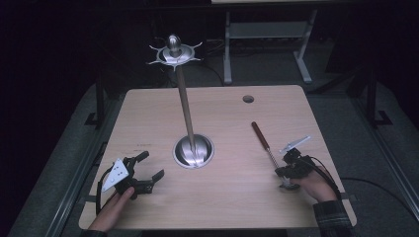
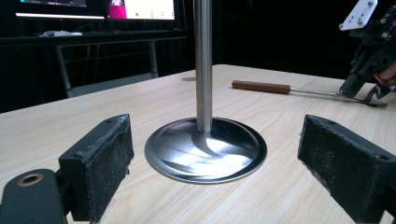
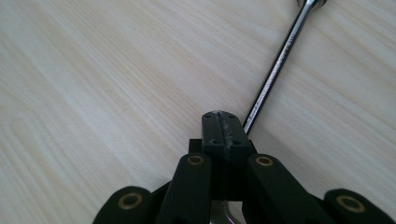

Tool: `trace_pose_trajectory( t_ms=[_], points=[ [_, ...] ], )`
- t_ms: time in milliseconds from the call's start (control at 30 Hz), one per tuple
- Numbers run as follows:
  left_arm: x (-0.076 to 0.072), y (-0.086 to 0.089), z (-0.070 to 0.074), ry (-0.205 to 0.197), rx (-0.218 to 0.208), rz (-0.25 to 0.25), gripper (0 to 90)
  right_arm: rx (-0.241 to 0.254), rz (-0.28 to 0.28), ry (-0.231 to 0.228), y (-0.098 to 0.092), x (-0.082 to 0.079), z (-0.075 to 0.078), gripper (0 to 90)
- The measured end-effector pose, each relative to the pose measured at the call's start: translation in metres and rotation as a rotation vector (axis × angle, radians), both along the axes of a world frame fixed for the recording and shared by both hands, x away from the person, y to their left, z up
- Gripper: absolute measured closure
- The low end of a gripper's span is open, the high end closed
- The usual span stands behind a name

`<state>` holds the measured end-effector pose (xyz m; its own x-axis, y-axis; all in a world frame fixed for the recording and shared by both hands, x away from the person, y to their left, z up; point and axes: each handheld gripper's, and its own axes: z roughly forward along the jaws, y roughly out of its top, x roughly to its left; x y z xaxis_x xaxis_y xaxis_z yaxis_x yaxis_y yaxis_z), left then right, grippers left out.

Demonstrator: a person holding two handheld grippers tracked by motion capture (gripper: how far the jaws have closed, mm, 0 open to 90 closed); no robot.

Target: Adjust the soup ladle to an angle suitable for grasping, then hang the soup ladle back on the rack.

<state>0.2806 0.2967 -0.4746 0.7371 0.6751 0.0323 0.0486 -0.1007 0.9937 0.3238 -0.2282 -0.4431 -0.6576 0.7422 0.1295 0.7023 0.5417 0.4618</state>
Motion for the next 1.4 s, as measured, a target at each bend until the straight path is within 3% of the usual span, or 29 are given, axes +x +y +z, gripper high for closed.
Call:
trace_pose_trajectory(
  t_ms=[200, 400, 700, 900, 1067, 1233, 1400],
  points=[
    [0.0, 0.0, 0.0, 0.0, 0.003, 0.0, 9.7, 0.005, -0.004, -0.002, -0.005, 0.002, 0.001, 89.9],
    [0.0, 0.0, 0.0, -0.001, 0.005, 0.0, 9.7, 0.045, -0.022, -0.01, -0.007, 0.002, 0.009, 89.1],
    [0.0, -0.001, 0.0, -0.005, 0.002, 0.003, 9.7, 0.071, -0.08, -0.004, -0.007, 0.012, 0.012, 73.0],
    [0.0, -0.001, 0.0, -0.004, 0.002, 0.004, 9.7, 0.061, -0.119, -0.001, -0.006, 0.023, 0.015, 59.5],
    [0.0, -0.002, 0.0, -0.007, -0.003, 0.0, 9.7, 0.03, -0.165, 0.062, -0.002, 0.035, 0.016, 50.5],
    [0.0, 0.0, 0.0, -0.002, -0.002, 0.0, 9.7, 0.007, -0.184, 0.094, 0.004, 0.047, 0.015, 48.2],
    [0.0, -0.002, 0.0, -0.005, -0.005, -0.003, 9.7, -0.018, -0.199, 0.097, 0.009, 0.06, 0.019, 44.9]
  ],
)
